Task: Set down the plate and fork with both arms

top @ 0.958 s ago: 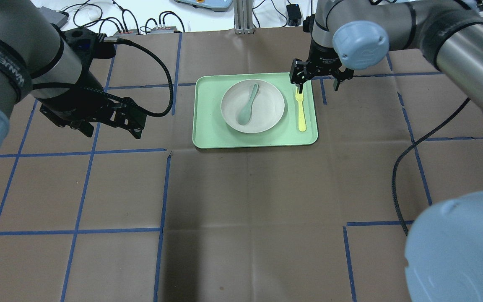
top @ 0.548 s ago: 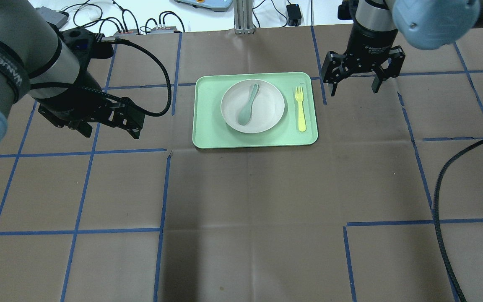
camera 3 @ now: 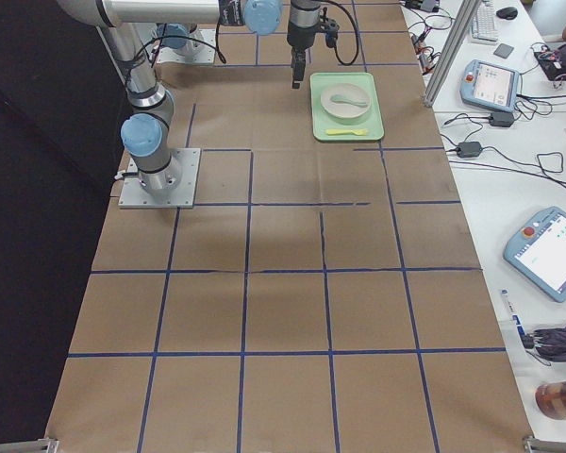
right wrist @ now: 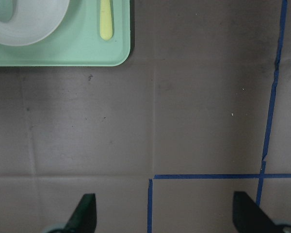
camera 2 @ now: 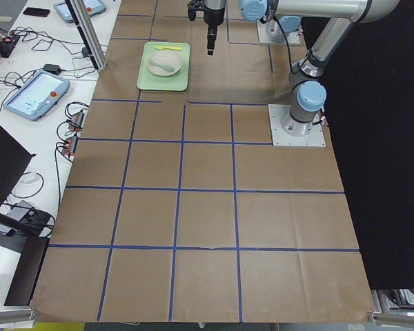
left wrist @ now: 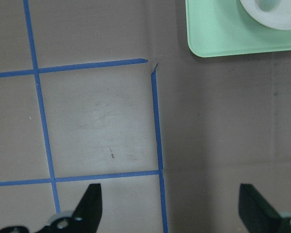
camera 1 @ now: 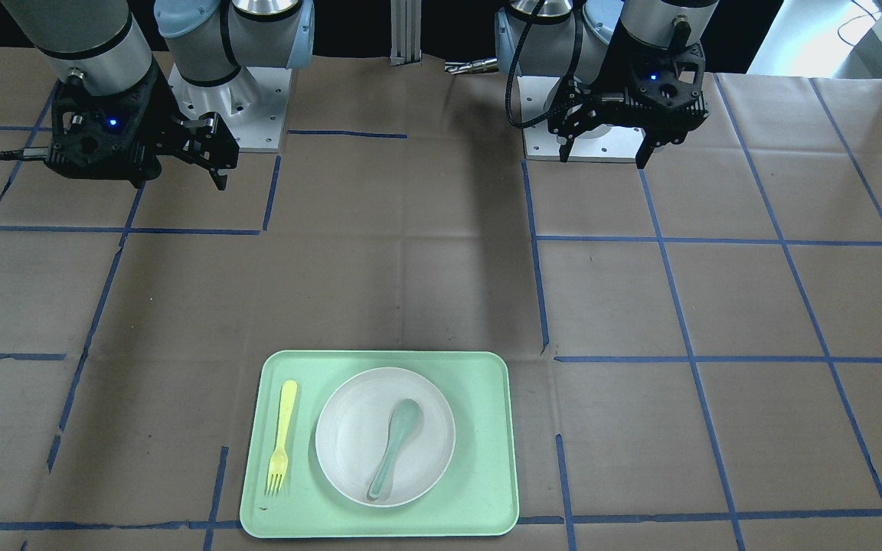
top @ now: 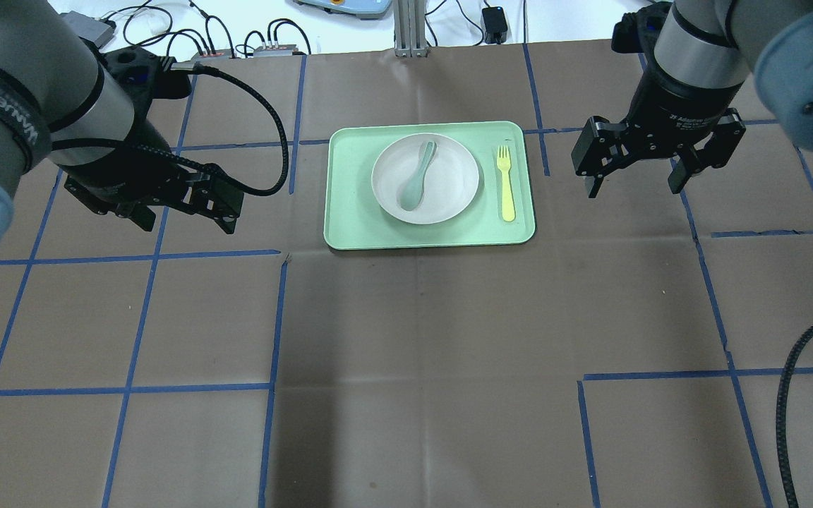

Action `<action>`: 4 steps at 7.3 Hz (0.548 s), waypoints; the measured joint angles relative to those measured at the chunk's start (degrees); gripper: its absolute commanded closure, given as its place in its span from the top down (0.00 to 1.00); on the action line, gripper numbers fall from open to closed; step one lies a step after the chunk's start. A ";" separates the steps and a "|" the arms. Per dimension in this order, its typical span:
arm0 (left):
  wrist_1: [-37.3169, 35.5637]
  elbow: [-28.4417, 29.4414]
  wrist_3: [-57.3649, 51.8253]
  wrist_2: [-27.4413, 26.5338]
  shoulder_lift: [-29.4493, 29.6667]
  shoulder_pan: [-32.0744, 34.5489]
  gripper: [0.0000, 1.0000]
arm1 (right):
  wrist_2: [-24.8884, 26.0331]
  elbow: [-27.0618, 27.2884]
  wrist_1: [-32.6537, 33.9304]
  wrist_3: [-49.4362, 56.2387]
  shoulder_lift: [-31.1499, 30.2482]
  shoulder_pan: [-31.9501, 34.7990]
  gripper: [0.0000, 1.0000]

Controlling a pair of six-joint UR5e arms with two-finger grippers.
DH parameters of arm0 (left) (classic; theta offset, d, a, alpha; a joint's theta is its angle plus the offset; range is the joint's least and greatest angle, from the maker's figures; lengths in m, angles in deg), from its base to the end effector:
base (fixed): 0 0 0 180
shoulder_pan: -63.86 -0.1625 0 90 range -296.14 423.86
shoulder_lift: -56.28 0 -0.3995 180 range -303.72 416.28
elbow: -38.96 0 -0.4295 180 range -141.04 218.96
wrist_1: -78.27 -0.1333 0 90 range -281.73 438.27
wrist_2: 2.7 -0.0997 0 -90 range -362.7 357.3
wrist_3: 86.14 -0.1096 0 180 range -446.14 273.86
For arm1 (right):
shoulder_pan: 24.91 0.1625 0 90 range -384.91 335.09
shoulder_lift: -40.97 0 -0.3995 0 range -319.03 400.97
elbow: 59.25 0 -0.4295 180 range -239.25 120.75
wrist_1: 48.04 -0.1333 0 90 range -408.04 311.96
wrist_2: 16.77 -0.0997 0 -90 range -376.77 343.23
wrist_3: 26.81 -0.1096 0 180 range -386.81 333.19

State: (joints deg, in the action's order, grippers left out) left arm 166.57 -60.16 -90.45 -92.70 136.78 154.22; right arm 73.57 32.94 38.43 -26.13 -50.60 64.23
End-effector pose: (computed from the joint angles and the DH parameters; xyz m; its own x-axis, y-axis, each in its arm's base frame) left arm -0.1362 -0.4663 0.4535 -0.9967 0.0814 -0.0027 0.0814 0.9960 -0.0362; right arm 0.1250 -0.5120 0.4407 -1.0000 0.0027 0.0051 0.0031 0.9974 0.0724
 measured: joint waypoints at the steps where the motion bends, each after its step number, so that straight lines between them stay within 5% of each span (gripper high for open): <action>1: -0.03 -0.01 0.00 0.00 -0.01 0.00 0.99 | -0.35 -0.12 0.00 -0.55 -0.30 -0.58 1.00; 4: 0.00 -0.01 0.00 0.00 -0.02 0.00 0.99 | -2.56 -0.16 -0.40 -1.78 0.65 -0.76 1.00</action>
State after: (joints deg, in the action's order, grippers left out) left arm 166.57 -60.18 -90.44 -92.70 136.76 154.22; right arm 71.01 32.77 38.03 -27.92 -49.95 63.47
